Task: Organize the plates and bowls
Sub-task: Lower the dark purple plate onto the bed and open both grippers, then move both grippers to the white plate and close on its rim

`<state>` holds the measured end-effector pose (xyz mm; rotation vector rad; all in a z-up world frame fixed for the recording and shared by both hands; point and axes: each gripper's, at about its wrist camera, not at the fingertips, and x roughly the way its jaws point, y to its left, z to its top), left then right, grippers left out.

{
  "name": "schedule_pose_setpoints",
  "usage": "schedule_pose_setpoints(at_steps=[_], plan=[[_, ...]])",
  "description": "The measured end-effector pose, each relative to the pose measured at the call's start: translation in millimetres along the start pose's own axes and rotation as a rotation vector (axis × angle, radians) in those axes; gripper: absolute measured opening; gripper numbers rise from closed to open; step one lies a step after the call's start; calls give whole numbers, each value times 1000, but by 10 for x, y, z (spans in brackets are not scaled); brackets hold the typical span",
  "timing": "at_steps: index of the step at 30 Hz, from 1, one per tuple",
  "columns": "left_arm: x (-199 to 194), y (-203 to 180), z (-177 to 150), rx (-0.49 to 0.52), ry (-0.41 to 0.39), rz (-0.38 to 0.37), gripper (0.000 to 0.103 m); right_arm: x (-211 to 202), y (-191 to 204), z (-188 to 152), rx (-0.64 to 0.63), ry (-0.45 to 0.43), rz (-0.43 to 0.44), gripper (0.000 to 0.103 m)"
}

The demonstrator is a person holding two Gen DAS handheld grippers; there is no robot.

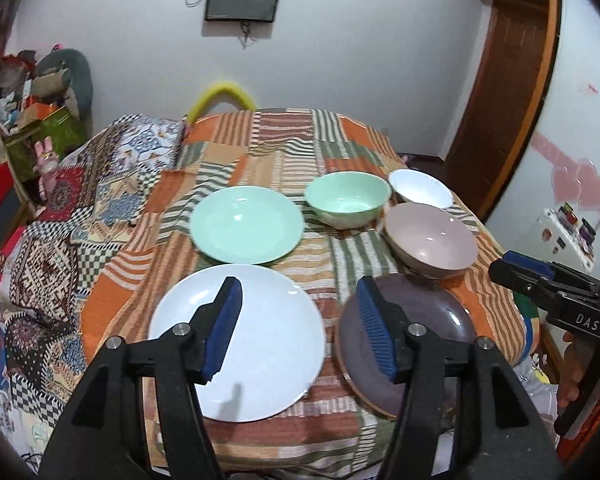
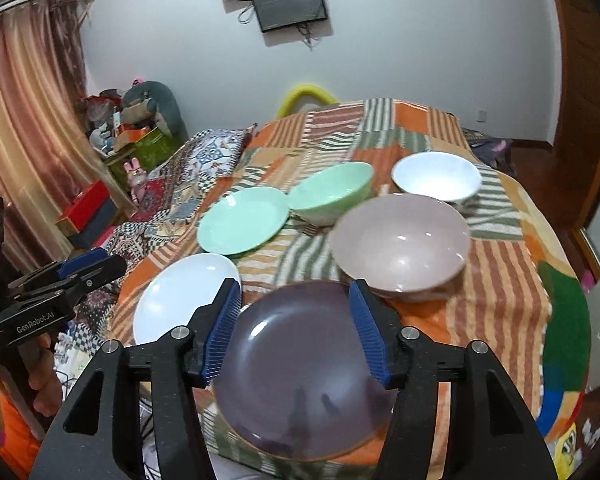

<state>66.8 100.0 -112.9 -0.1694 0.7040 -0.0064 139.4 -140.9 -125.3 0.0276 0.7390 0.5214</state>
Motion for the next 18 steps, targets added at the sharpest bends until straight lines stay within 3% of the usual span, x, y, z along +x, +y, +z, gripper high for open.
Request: schedule_pose_setpoints(at_steps=[4,10,18], plan=[[20,267,-36,-44,6,41,59,123,141,43,-28,14,18,61],[124,719,-184,-109,46,119,59,425,373,73,-72,67,36,61],[401,1204,-418,-201,132,152,59,871,588,62,-116,162,49,61]])
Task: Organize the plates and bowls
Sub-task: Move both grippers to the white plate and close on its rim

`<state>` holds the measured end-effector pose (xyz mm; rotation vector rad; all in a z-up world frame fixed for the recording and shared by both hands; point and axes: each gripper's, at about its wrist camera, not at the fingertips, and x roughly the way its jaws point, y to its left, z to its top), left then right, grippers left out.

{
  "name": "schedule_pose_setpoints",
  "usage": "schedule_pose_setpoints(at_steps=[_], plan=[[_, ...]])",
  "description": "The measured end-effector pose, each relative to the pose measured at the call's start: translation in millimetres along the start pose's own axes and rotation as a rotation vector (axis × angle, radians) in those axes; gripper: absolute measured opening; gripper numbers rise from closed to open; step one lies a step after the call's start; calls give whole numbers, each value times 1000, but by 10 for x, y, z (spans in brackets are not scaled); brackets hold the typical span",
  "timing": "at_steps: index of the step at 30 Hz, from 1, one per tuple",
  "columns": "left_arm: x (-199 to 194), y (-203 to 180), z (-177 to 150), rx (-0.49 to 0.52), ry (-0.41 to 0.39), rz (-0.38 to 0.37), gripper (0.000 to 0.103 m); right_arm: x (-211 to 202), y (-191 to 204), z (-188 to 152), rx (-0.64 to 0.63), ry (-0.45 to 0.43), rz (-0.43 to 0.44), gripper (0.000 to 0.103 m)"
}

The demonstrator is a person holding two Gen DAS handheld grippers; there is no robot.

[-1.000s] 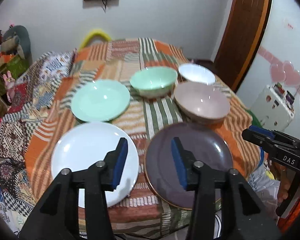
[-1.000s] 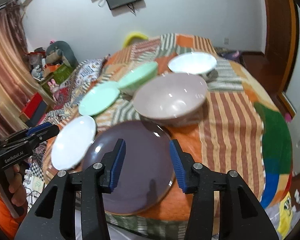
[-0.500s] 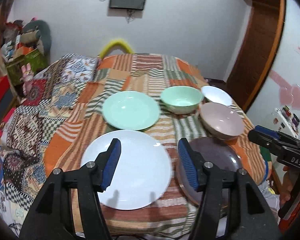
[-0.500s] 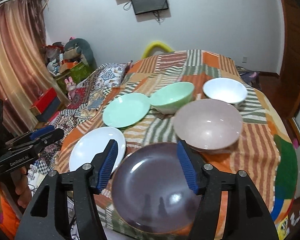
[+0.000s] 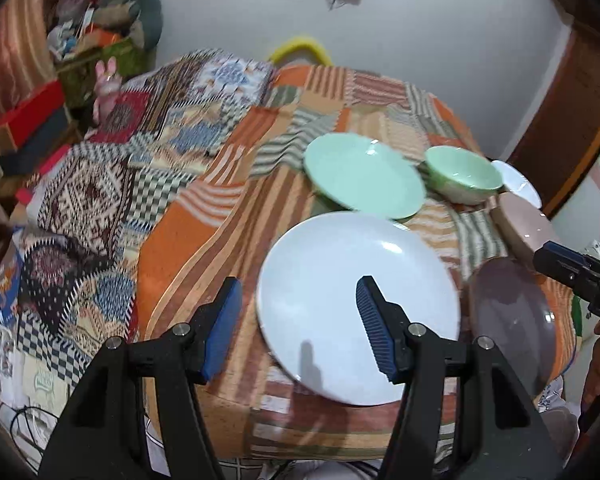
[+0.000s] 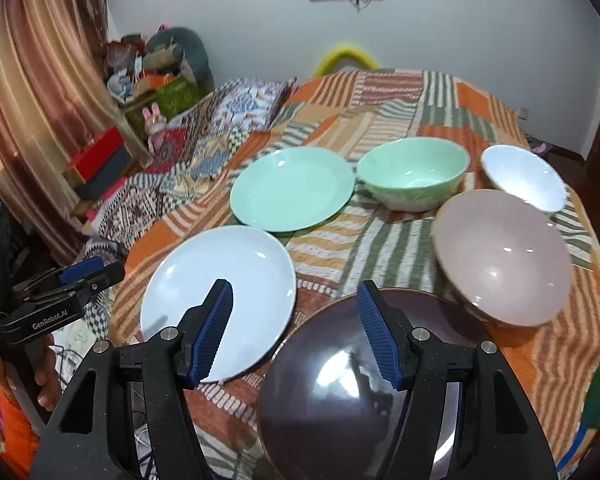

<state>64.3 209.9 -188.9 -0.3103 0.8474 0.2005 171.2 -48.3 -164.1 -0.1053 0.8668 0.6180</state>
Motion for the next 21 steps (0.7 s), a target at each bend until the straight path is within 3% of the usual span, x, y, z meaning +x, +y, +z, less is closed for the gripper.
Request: schedule_pose_setpoints(at_steps=[13,17,21], plan=[[487,311,-108,-82,99,-57,59,599,57,47,-4,144,-17,61],[513,333,-116,-83,104,-78,39,724,74,57,-24,175,-31,55],[538,336,-137,-76,110,-81,32,818,79,55,-29,204,-30,48]])
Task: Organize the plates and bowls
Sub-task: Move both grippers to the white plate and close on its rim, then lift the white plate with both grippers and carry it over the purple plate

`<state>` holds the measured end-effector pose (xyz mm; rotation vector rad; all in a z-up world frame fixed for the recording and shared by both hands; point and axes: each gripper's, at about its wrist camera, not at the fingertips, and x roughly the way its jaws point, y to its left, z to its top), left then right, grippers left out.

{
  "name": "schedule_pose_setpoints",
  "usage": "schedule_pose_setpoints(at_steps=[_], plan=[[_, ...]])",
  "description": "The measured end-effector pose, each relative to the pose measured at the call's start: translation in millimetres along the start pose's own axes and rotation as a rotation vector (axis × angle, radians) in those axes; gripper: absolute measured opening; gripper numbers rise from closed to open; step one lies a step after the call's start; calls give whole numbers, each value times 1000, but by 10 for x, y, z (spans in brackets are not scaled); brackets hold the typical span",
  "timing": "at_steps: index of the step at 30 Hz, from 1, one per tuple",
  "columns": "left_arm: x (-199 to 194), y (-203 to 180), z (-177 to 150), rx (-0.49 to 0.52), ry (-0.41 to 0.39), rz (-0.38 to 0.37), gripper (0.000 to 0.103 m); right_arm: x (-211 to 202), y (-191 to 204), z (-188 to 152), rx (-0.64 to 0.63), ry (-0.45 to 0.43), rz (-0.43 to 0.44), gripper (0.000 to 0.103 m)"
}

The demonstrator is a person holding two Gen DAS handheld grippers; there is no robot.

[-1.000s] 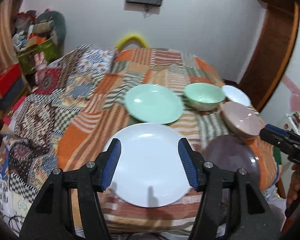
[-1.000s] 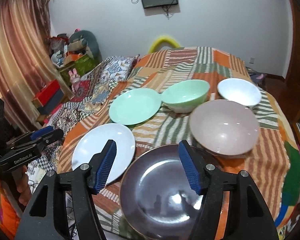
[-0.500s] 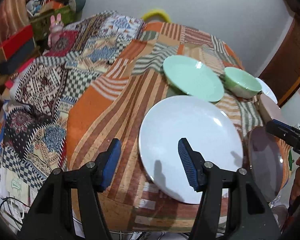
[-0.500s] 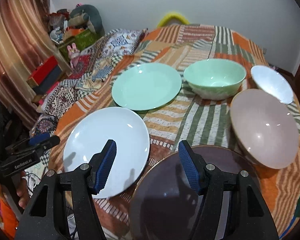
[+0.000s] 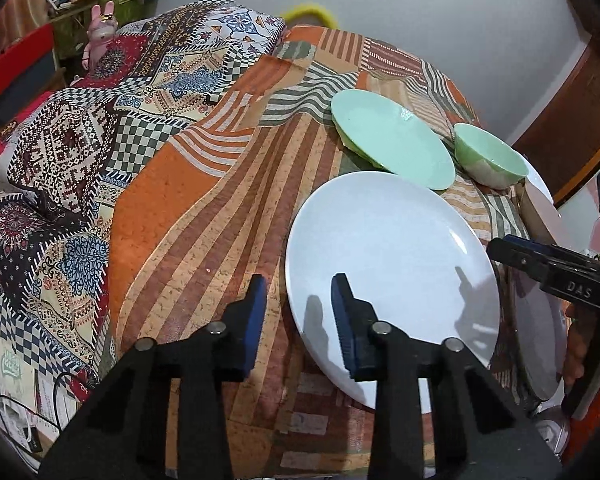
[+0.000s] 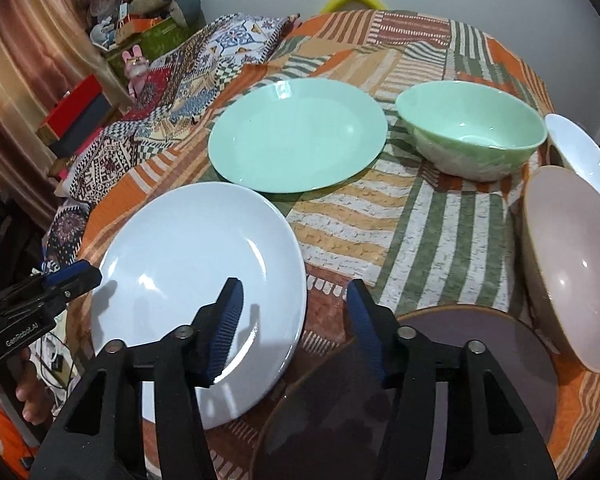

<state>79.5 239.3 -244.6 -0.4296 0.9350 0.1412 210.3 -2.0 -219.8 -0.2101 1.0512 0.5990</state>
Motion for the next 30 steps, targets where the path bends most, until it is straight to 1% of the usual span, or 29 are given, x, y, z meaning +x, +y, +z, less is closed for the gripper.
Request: schedule_pose_setpoints(at_steps=[4,6,10,17,18,21,26,30], plan=[[89,34,-17,-7,30,-16,26,72,21,0,-7,24,-2,41],[142,47,-24,-8,46,-23,23,110,25,1,-9,36,-4,40],[218,27,-29,-1,66,-44,22,194,24,-6,-16,73,3,29],[263,34,-18,-16,77,-71,22,251,59,-19,-20,91,7,28],[256,22,-22,-10,75,-66,22,254,73,-19,-14,96,32,29],[243,-2,-14,-4,75,-49,22,254,85,-14,-11,91,15,29],[213,4,-19,-16,79,-35,22,195,49,-19,29,81,61,27],[137,-1,-27,-24,70,-25,22,104,98,-16,22,53,68,27]])
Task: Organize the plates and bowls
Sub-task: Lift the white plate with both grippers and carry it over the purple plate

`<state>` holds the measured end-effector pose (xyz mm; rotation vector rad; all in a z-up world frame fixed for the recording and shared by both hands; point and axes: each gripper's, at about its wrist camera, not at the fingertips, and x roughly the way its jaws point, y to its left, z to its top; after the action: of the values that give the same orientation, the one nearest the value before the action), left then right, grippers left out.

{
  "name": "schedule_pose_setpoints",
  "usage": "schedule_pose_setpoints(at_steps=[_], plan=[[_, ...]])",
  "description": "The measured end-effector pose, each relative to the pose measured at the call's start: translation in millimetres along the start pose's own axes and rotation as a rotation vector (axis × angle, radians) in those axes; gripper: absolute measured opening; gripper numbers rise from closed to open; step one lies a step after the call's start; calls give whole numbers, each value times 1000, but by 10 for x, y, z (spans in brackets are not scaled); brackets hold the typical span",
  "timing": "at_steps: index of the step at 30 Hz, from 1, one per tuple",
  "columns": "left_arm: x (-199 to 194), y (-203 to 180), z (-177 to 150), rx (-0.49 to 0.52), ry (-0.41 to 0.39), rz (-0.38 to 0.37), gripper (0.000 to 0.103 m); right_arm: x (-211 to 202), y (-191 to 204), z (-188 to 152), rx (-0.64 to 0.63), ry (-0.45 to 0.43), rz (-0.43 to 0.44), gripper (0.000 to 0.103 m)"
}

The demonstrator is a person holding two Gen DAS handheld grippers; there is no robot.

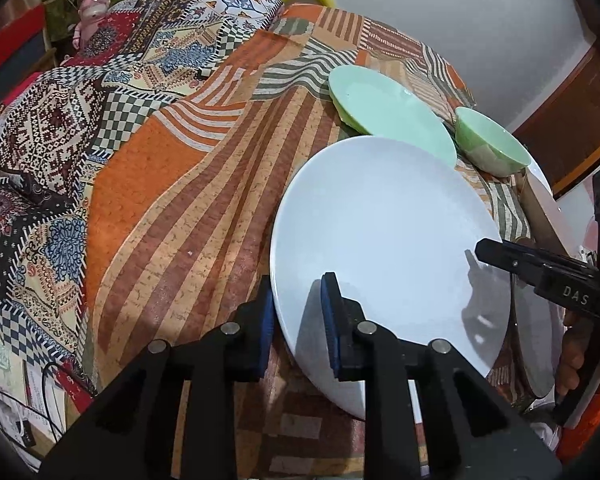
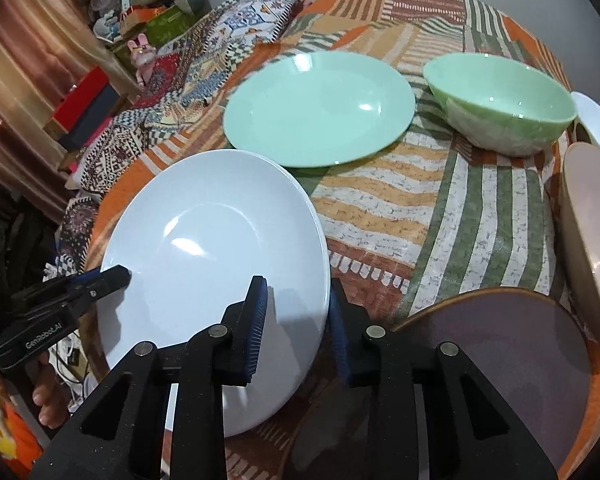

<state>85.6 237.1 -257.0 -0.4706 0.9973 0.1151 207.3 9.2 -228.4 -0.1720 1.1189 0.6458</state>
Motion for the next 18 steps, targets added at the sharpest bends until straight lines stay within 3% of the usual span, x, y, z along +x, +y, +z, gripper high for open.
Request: schedule_pose_setpoints(at_steps=[18], plan=[[-610,-495,56,86,-134,5,22,-643,-60,-96,14,-170,4,27]])
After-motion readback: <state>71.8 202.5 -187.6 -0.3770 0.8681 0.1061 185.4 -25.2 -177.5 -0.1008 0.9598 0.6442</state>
